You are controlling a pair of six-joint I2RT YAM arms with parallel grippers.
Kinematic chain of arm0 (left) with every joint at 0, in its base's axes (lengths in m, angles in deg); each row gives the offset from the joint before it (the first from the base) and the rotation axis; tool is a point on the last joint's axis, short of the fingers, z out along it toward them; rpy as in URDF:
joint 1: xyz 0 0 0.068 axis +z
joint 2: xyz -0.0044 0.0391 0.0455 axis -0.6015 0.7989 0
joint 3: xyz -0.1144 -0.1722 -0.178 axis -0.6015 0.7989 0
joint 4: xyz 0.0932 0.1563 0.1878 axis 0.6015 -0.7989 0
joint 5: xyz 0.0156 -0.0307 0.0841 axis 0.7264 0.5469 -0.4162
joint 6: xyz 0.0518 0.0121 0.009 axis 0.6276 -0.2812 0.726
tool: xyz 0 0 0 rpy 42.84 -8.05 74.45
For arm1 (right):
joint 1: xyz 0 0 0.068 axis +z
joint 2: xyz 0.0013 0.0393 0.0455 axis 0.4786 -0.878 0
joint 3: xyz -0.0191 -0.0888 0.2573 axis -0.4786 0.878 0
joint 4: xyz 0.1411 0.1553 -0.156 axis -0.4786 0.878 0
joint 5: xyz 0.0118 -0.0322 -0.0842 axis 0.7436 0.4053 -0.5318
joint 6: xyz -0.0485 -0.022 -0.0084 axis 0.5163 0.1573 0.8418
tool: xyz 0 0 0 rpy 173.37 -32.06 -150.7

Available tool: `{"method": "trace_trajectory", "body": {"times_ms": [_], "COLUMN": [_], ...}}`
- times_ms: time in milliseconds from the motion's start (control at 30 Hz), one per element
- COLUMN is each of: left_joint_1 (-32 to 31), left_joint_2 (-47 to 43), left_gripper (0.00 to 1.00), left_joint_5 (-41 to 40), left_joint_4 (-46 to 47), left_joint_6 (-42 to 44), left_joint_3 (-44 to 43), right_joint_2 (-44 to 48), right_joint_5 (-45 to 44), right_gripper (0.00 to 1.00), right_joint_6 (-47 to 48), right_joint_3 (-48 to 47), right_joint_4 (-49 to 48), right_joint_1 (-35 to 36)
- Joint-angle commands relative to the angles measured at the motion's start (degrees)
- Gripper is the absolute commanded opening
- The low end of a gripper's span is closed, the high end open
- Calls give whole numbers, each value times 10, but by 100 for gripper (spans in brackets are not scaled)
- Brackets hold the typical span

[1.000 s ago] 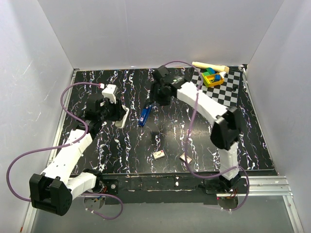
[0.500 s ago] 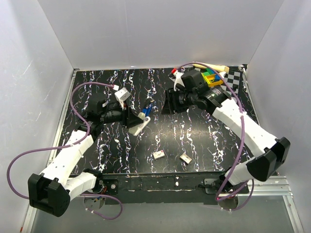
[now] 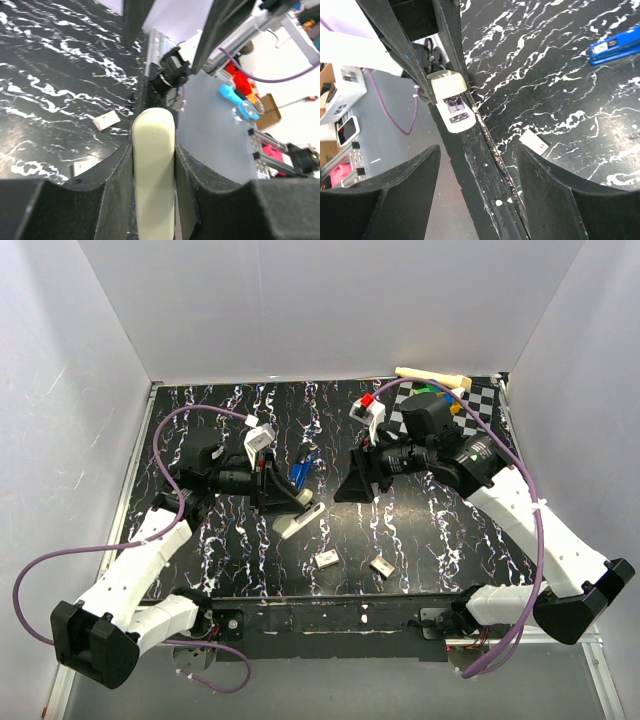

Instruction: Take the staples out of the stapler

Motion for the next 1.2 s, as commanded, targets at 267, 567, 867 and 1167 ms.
{"method": "trace_trajectory", "body": {"times_ms": [267, 567, 867, 1167], "left_joint_1": [-38, -62, -68, -68], "left_joint_2": [-9, 3, 1, -11], "left_gripper": [0, 0, 0, 0], "left_joint_5": [82, 67, 64, 64], "left_joint_4": [20, 37, 48, 58], "left_joint_6": [-79, -93, -99, -106], "left_joint_3": [-57, -57, -56, -59], "right_joint_2": [-8, -12, -12, -2], "right_joint_5": [67, 56, 58, 62], "right_gripper": [70, 65, 56, 49], "right_joint_6": [28, 7, -14, -20], "right_joint_3": [-38, -33, -16, -1], "right_joint_4": [-15, -42, -69, -68], "right_joint_1": [59, 95, 103, 109]}}
